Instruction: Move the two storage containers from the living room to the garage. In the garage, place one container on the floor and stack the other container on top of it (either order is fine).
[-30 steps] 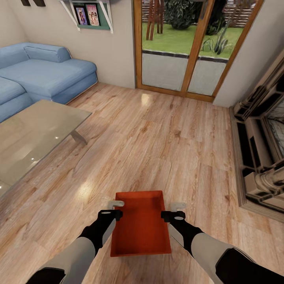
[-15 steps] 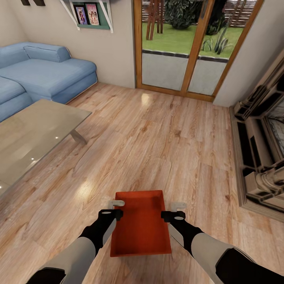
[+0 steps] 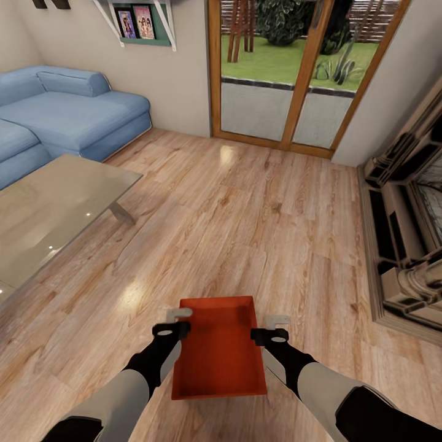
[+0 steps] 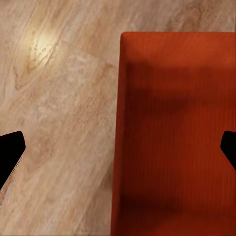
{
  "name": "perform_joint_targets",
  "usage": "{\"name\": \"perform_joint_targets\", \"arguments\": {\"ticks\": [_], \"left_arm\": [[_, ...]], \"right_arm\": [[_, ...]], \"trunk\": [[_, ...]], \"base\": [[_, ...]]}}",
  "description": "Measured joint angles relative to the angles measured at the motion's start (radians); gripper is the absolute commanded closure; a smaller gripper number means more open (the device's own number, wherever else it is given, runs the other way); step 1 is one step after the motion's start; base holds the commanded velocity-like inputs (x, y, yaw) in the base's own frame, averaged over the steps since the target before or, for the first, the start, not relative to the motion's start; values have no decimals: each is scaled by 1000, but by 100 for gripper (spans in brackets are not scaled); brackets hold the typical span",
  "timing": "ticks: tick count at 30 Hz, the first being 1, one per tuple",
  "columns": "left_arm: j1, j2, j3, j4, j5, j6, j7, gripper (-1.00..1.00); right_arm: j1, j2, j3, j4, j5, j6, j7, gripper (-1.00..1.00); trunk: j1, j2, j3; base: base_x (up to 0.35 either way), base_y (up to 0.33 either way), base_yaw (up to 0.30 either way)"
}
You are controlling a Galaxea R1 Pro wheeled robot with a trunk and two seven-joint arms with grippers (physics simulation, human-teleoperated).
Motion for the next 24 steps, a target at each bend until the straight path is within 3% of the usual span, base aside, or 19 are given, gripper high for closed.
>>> {"name": "perform_joint_targets", "arguments": {"ticks": [5,10,15,24], "left_arm": [[0,0,0,14,5,-68,7,-100],[0,0,-3,28,1,6,-5,-100],[0,0,-4,28,1,11,-8,-100],[0,0,-4,28,2,13,-9,-100]], "right_arm": [[0,-1,0,0,0,0,0,-100],[0,-2,0,0,0,0,0,-100],[0,-3,0,0,0,0,0,-100],[0,-2,-1,0,0,0,0,-100]], "trunk": [[0,0,0],[0,0,0],[0,0,0],[34,-63,-28]], "base": [[0,0,0],[0,0,0],[0,0,0],[0,0,0]]}}
